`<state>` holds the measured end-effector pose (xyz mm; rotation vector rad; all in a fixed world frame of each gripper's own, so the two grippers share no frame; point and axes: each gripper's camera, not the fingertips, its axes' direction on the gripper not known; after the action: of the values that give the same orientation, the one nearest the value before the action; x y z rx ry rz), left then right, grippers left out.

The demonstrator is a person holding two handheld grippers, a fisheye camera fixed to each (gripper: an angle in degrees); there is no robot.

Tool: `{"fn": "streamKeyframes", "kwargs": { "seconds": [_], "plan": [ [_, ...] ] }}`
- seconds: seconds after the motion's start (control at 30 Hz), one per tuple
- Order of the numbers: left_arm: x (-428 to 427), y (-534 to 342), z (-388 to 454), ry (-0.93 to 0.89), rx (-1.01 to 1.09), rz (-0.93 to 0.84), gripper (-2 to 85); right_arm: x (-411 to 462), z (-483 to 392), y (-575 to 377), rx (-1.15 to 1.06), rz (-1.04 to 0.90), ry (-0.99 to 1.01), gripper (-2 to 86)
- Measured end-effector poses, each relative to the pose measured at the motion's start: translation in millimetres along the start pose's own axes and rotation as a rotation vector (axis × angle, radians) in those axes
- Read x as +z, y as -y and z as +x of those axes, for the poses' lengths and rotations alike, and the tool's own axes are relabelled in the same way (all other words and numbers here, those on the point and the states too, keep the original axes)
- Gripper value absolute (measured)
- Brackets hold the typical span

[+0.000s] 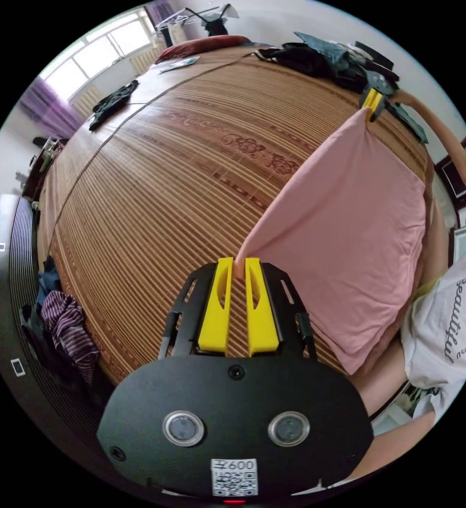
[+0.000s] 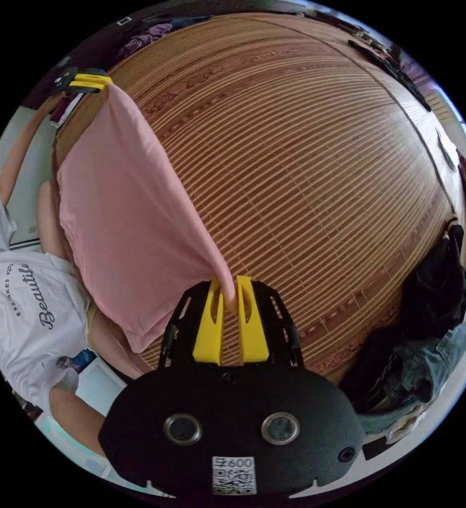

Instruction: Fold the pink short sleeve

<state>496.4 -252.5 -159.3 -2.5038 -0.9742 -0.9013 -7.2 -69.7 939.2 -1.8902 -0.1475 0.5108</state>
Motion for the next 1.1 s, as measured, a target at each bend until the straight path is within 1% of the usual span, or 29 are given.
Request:
{"fn": "streamKeyframes", "kwargs": {
  "seconds": [0.1,0.13,0.17,0.2,0.23,0.27,0.3,0.33,0.37,0.4,0.43,0.47,0.5,0.57,0.6,0.67,0.7,0.77,0.87,0.9,0.97,1.0,1.1],
  "plan": [
    [-6,-26,-32,0.122,-0.115,0.046,0.7,-7,30,-38,0.087,0.049,0.011,-0.8],
    [-11,-41,-41,0.196,-0.184,0.076,0.6,-12,40,-59,0.141,0.083,-0.018,-0.8],
    [-17,-57,-46,0.266,-0.248,0.120,0.5,-19,49,-84,0.218,0.135,-0.066,-0.8],
    [-20,-66,-47,0.297,-0.277,0.145,0.4,-24,51,-98,0.260,0.176,-0.091,-0.8],
    [-26,-83,-45,0.348,-0.337,0.197,0.4,-36,50,-128,0.339,0.280,-0.129,-0.8],
    [-30,-99,-38,0.381,-0.389,0.239,0.4,-46,42,-158,0.408,0.387,-0.150,-0.8],
    [-32,-106,-34,0.391,-0.420,0.256,0.4,-50,36,-171,0.447,0.432,-0.164,-0.9],
    [-34,-119,-26,0.408,-0.508,0.277,0.4,-54,20,-194,0.539,0.497,-0.190,-0.9],
    [-34,-130,-17,0.423,-0.612,0.264,0.4,-54,-9,-212,0.539,0.529,-0.216,-0.9],
    [-33,-135,-12,0.431,-0.672,0.238,0.4,-53,-27,-220,0.530,0.544,-0.223,-0.9],
    [-29,-143,1,0.438,-0.735,0.168,0.4,-52,-65,-235,0.532,0.579,-0.240,-0.9],
    [-24,-152,17,0.395,-0.727,0.128,0.4,-49,-101,-247,0.557,0.585,-0.248,-0.9],
    [-23,-157,26,0.361,-0.725,0.127,0.4,-48,-119,-250,0.564,0.583,-0.247,-0.9],
    [-20,-180,57,0.236,-0.792,0.150,0.5,-41,-191,-257,0.578,0.515,-0.263,-0.9],
    [-20,-184,64,0.205,-0.801,0.144,0.6,-38,-208,-257,0.587,0.495,-0.273,-0.9],
    [-14,-200,90,0.119,-0.879,0.106,0.7,-29,-274,-255,0.601,0.418,-0.336,-0.9],
    [-11,-204,96,0.101,-0.898,0.081,0.8,-26,-290,-255,0.598,0.406,-0.353,-0.9],
    [3,-213,119,0.037,-0.894,-0.039,0.9,-20,-347,-258,0.609,0.371,-0.364,-0.9],
    [14,-228,156,-0.005,-0.781,-0.088,0.9,-16,-408,-268,0.599,0.410,-0.311,-0.8],
    [14,-231,161,0.005,-0.775,-0.093,0.9,-15,-418,-270,0.605,0.411,-0.296,-0.8],
    [8,-248,179,0.087,-0.729,-0.068,0.9,-17,-453,-283,0.633,0.447,-0.288,-0.8],
    [6,-252,182,0.092,-0.715,-0.061,0.8,-18,-461,-288,0.647,0.459,-0.292,-0.8],
    [-2,-274,191,0.028,-0.606,0.016,0.6,-32,-501,-308,0.666,0.519,-0.357,-0.8]
  ]
}}
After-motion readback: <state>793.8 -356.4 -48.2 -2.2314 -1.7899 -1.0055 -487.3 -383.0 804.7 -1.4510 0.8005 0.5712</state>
